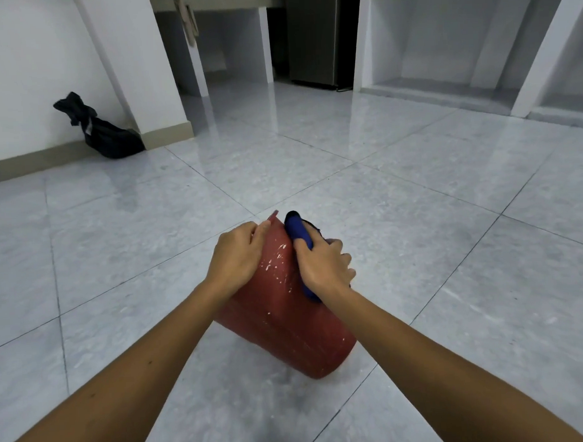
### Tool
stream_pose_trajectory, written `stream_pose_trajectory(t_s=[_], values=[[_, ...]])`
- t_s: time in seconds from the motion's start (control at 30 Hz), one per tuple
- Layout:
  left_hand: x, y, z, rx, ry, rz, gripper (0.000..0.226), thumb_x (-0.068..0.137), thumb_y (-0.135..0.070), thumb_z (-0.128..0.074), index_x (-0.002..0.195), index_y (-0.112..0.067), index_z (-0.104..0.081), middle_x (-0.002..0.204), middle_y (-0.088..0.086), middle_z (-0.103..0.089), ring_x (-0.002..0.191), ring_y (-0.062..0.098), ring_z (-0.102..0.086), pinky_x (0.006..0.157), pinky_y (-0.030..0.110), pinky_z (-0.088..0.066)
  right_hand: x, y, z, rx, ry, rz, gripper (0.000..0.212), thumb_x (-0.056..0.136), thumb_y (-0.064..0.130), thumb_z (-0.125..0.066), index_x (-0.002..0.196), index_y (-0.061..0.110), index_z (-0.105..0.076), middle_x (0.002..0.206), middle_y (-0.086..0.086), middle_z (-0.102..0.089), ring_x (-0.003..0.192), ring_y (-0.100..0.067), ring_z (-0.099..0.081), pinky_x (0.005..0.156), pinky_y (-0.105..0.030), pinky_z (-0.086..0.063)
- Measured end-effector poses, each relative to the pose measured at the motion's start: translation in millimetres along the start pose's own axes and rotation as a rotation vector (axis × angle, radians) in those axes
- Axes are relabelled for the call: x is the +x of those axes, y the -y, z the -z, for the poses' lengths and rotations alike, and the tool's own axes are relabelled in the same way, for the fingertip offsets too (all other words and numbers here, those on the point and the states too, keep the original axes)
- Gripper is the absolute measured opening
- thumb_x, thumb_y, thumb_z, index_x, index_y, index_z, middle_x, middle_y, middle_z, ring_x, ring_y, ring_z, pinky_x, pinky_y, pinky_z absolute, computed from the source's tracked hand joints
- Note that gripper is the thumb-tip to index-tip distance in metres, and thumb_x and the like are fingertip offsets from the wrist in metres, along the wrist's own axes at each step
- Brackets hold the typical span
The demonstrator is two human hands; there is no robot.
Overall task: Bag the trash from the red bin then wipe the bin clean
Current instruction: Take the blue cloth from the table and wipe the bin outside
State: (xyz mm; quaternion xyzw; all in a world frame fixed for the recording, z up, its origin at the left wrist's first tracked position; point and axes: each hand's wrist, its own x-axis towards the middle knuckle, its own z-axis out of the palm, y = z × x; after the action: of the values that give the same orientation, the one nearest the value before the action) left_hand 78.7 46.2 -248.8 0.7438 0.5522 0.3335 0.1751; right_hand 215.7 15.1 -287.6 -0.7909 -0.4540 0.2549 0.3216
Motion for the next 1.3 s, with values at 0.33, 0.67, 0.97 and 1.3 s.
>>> stream_pose_trajectory(t_s=[0.33, 0.67, 0.97, 1.3], values=[[-60, 44, 25, 0.094, 0.144, -0.169, 0.030, 0.093, -0.046, -0.023, 0.081, -0.030, -0.044, 0.054, -0.011, -0.045, 0.050, 0.006, -0.047, 0.051, 0.016, -0.031, 6, -44, 17, 0.037, 0.082, -0.319, 0.059, 0.087, 0.063, -0.021, 0.132, 0.038, -0.050, 0.137, -0.016, -0.042, 0.123, -0.042, -0.039, 0.106, -0.053, -0.031], [-35, 15, -1, 0.108, 0.050, -0.234, 0.046, 0.098, -0.044, -0.024, 0.075, -0.013, -0.050, 0.054, -0.005, -0.047, 0.050, 0.010, -0.048, 0.049, 0.021, -0.029, 1, -21, 11, 0.030, -0.020, -0.027, 0.051, 0.088, 0.063, -0.025, 0.137, 0.055, -0.039, 0.127, -0.009, -0.052, 0.112, -0.038, -0.051, 0.101, -0.052, -0.040], [-18, -5, -9, 0.147, 0.057, -0.263, 0.045, 0.098, -0.043, -0.024, 0.062, -0.022, -0.041, 0.055, -0.004, -0.048, 0.054, 0.012, -0.048, 0.052, 0.028, -0.034, -2, -9, 21, 0.120, 0.026, -0.082, 0.051, 0.088, 0.059, -0.030, 0.139, 0.053, -0.038, 0.130, -0.013, -0.045, 0.115, -0.040, -0.049, 0.102, -0.053, -0.040], [-57, 58, 21, 0.130, 0.231, -0.218, 0.044, 0.094, -0.046, -0.023, 0.118, -0.022, -0.052, 0.104, -0.001, -0.067, 0.084, 0.012, -0.059, 0.066, 0.011, -0.039, 6, -65, 26, 0.119, 0.016, -0.417, 0.050, 0.096, 0.051, -0.027, 0.140, 0.035, -0.045, 0.140, -0.020, -0.035, 0.122, -0.043, -0.041, 0.106, -0.051, -0.034]])
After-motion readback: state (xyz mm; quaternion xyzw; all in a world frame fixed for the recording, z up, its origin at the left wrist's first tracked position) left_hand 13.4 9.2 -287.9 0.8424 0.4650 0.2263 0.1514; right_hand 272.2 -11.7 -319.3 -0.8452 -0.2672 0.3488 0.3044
